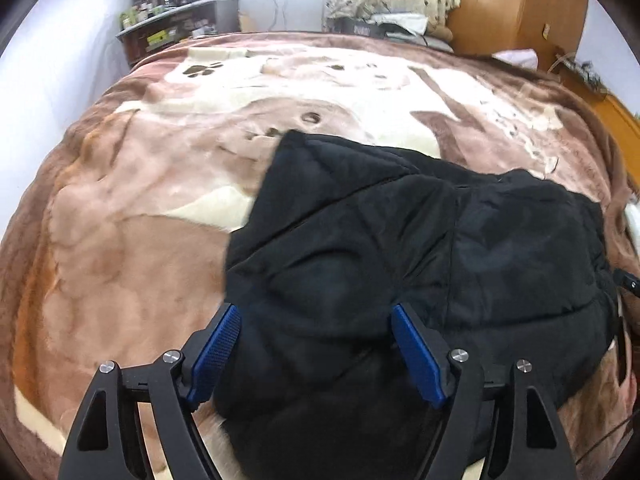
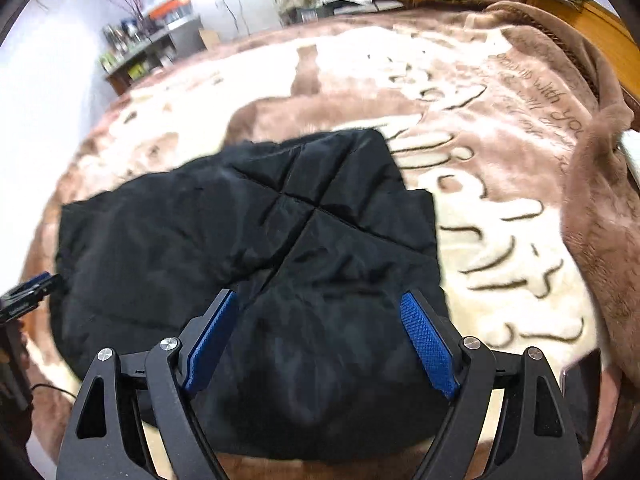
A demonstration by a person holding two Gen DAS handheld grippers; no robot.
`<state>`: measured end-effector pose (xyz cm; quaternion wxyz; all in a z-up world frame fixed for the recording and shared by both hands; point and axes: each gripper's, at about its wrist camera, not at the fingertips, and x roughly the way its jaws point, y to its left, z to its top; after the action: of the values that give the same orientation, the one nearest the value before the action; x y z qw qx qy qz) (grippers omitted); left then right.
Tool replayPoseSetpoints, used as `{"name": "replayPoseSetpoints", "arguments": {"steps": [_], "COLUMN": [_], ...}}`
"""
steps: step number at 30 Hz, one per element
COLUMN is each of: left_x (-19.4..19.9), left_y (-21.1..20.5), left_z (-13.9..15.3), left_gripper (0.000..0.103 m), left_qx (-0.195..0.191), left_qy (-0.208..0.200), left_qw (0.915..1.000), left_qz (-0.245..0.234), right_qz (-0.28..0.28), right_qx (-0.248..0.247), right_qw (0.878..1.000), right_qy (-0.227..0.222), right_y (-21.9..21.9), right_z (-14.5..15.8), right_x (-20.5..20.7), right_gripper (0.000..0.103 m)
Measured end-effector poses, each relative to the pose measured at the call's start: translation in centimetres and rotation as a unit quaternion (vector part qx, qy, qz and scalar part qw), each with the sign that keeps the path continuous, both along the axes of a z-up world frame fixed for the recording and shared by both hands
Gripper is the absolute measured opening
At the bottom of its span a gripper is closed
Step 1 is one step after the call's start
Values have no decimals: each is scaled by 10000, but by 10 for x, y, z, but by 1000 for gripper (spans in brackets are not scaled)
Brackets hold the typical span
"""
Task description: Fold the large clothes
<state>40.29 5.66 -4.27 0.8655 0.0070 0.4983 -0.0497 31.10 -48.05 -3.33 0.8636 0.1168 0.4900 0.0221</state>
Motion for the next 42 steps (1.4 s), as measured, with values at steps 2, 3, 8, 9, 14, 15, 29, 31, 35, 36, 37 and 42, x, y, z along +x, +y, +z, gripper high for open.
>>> {"name": "replayPoseSetpoints", "arguments": {"steps": [2,3,8,9,14,15,29,31,35,36,37,42], "left_x": [-14,-18,-33,-34,-27,-26,16,22,25,27,28,33], "left_y": [16,20,45,51,65,67,70,71,68,66,65,51], "left_z": [2,2,-12,-15,-35,-37,-80,-91,-102,-105,-108,-113], "left_gripper": [80,80,81,81,94,94,103,103,103,103,103,103], "left_qx": [-103,-98,-608,-718,-1408,-1455,-2121,-2303,-2348,-2349,-2335,-2048], "left_qy": [2,7,288,367,726,767,1414,1566,1645,1697,1729,1807], "left_qw": [9999,9999,9977,9967,9873,9863,9666,9602,9578,9569,9566,9618], "left_qz": [46,71,-30,-20,88,106,-282,-230,-226,-213,-201,-202], "right_qz": [40,68,-73,-121,-314,-287,232,263,356,392,420,559], "right_qx": [-29,-5,215,302,897,1019,2216,2423,2706,2648,2628,2380], "right_qw": [10000,10000,9993,9990,9946,9935,9708,9658,9581,9594,9596,9651], "right_qy": [9,38,287,318,407,426,885,887,870,891,916,936], "right_y": [-12,-17,-41,-44,-64,-64,-81,-82,-78,-76,-74,-60], "right_z": [-1,-3,-26,-28,-39,-41,-89,-94,-105,-108,-111,-117], "right_x": [-20,-26,-43,-45,-40,-38,5,6,9,11,12,20], "right_gripper": [83,83,84,84,84,84,86,86,88,91,97,98]}}
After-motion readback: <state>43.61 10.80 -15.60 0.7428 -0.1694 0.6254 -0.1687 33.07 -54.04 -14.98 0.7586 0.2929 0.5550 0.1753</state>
